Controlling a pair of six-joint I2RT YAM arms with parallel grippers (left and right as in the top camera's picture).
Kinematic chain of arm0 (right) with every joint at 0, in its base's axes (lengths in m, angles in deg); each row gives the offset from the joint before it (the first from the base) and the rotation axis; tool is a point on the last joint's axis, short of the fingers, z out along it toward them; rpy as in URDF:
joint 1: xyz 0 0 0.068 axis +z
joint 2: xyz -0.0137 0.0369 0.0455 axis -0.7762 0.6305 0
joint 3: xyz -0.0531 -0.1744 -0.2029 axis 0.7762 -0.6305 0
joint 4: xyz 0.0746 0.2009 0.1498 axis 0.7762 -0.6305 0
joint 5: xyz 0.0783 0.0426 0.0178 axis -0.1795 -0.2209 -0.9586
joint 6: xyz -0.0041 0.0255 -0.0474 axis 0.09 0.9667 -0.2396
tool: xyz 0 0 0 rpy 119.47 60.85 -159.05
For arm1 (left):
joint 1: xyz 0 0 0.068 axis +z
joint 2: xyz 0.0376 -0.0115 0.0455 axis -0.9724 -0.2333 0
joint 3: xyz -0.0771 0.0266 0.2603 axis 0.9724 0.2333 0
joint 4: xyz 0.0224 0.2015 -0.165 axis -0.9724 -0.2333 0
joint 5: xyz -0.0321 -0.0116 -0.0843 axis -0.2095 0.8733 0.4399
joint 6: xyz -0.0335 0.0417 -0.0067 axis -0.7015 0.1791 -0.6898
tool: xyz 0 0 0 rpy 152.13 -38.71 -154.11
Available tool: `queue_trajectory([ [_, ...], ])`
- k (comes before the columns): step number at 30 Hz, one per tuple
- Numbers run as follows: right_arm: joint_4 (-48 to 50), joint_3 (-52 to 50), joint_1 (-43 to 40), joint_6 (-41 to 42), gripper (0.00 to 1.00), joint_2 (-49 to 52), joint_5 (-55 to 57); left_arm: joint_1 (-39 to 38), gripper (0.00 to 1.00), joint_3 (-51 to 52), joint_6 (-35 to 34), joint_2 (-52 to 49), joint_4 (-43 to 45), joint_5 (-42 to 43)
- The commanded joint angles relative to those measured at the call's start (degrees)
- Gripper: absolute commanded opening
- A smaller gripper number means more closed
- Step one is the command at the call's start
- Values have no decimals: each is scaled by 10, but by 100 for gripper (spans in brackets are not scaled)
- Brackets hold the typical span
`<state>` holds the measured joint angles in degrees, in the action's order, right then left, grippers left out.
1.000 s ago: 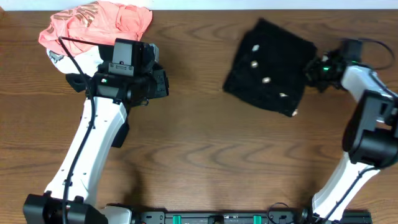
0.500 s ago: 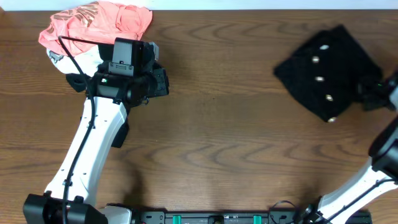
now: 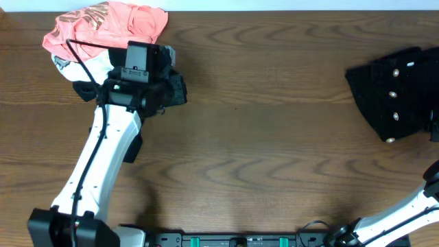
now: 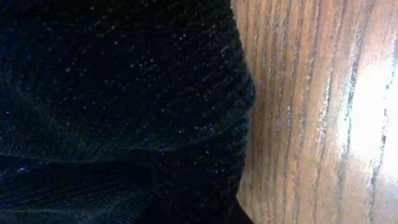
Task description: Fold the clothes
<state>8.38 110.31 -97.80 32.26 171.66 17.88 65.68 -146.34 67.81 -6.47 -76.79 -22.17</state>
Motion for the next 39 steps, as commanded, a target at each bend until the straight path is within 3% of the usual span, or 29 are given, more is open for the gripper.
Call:
queue_trajectory([
  [1, -15, -11, 6, 10, 1, 13, 83, 0, 16, 6, -3, -19, -1, -3],
  [4, -15, -11, 17, 10, 4, 13, 83, -2, 16, 6, -3, -27, 0, -3],
  [6, -14, -11, 23, 10, 14, 13, 83, -3, 15, 6, -3, -30, 0, -3],
  [11, -8, -11, 32, -26, 85, 10, 51, -5, 15, 6, -3, -30, 3, -3],
  [14, -18, -11, 32, -24, 99, -5, 52, -5, 15, 6, -3, -30, 4, -3],
  [25, -94, -11, 33, -68, 99, -163, 84, -5, 15, 6, -3, -30, 4, -3],
  [30, -121, -11, 42, -140, 99, -264, 71, -5, 15, 6, -3, -30, 3, -3],
  [32, -122, -11, 54, -189, 93, -296, 55, -5, 15, 6, -3, -30, 3, -3],
  [34, -123, -11, 71, -225, 70, -319, 55, -5, 15, 6, -3, -30, 3, -3],
  [36, -122, -11, 91, -253, 28, -327, 58, -5, 15, 6, -3, -30, 3, -3],
  [37, -118, -11, 100, -267, 14, -327, 58, -5, 15, 6, -3, -30, 3, -3],
  [38, -118, -11, 108, -283, 4, -325, 59, -5, 15, 6, -3, -30, 2, -3],
  [39, -115, -11, 119, -303, 1, -321, 64, -5, 15, 6, -3, -30, 1, -3],
])
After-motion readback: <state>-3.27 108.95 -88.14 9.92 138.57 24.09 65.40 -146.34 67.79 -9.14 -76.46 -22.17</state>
